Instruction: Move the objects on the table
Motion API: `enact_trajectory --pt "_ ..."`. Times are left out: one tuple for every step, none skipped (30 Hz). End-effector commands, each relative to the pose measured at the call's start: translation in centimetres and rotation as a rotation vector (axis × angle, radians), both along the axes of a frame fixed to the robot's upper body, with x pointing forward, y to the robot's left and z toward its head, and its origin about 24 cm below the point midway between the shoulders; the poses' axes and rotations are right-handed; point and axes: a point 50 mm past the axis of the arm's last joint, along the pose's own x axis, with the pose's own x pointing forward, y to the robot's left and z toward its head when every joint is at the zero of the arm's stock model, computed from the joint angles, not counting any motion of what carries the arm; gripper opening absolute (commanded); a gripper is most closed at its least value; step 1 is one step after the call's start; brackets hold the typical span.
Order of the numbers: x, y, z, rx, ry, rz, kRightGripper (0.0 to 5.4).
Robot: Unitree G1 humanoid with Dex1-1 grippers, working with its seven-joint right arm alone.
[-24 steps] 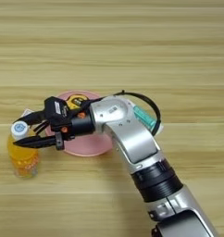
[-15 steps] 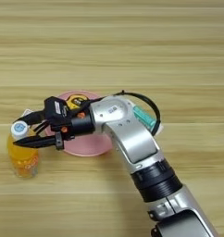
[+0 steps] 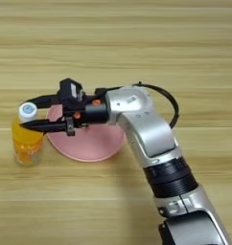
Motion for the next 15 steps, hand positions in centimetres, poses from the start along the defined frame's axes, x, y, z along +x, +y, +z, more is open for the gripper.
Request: enact_trajectory --pt "0.7 -1.8 5.0 0.061 -0.188 -0.072 1.82" --pt "0.9 -2.3 5.4 0.064 -0.194 -0.085 1.81" --pt "1.0 -2.8 5.7 0.064 -0.2 -0.1 1.81" --pt "1.1 -3.3 5.9 0.059 -0.207 -0.115 1.81" --pt "1.1 -3.6 6.0 0.055 -0.211 -0.125 1.81" --pt "1.2 -4.3 6.2 0.049 -0.213 -0.136 1.81" --pt "1.2 -4.8 6.4 0.046 -0.213 -0.144 1.81" --pt "1.2 -5.4 6.6 0.041 -0.212 -0.153 1.81" --pt "1.3 -5.9 6.8 0.034 -0.212 -0.167 1.81" --pt "1.4 -6.3 6.8 0.029 -0.21 -0.177 1.81" --pt "1.4 -6.7 6.9 0.021 -0.207 -0.186 1.81" --pt "1.5 -7.1 6.8 0.012 -0.203 -0.193 1.81" --pt "1.5 -7.4 6.8 0.006 -0.198 -0.199 1.81" --pt "1.6 -7.8 6.7 0.002 -0.191 -0.211 1.81" --pt "1.8 -8.1 6.5 -0.005 -0.184 -0.223 1.81"
